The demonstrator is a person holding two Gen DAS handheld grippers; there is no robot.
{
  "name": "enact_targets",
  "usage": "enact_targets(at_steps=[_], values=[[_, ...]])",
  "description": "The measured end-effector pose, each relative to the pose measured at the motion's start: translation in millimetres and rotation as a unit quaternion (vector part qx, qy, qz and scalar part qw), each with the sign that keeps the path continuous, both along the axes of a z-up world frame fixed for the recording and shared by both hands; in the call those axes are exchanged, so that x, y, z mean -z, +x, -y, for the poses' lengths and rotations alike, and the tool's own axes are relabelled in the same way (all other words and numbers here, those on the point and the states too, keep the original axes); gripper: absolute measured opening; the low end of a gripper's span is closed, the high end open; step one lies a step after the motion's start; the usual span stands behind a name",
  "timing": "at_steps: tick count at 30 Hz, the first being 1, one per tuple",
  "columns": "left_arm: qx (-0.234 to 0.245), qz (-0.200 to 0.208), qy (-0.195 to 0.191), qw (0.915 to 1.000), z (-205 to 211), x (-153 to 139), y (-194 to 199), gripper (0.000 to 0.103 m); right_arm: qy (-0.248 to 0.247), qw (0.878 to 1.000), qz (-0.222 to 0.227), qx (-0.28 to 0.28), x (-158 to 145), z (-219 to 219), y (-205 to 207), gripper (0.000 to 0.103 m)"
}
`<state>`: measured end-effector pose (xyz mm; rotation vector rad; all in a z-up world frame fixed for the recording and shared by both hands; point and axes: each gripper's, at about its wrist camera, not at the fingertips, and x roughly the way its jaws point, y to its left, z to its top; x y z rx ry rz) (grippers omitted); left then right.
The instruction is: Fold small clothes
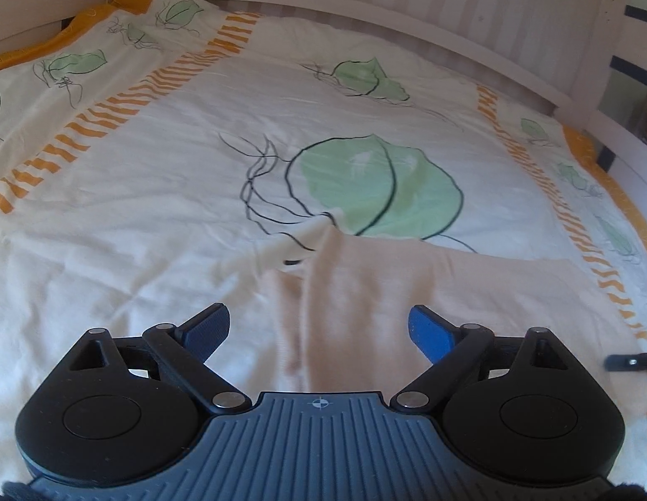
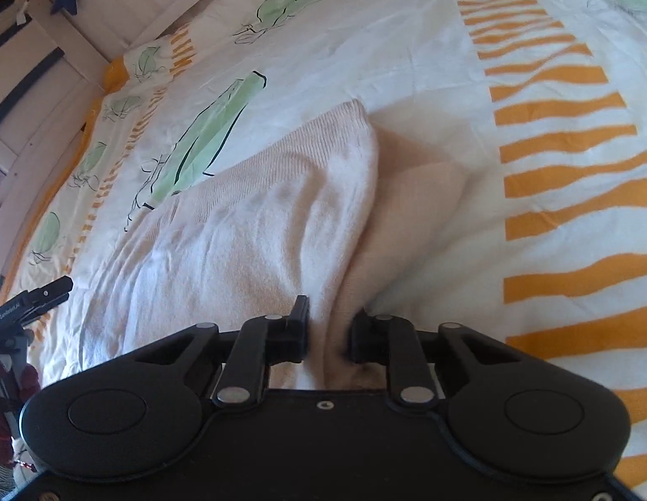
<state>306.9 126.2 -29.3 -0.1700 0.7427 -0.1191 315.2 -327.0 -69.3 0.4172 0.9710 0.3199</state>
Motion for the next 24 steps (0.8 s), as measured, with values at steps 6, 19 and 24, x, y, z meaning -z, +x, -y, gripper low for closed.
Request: enact_targets(at_steps=[6, 19, 24], values=[[-0.010, -0.015, -0.045, 0.9988, -32, 9, 5, 0.093, -0.001, 0.999, 0.042, -0.017, -42, -39, 4, 0.026], [-0.035, -0.018, -0.122, 0.9918, -81, 4, 9, 0.093, 0.086, 0.987, 0.062, -0.125, -50, -192, 30, 0.025], [-0.032, -0.020, -0.135, 0.9902, -83, 3, 11, 0.093, 0.090, 0.986, 0.044, -0.135, -32, -226, 28, 0.025]])
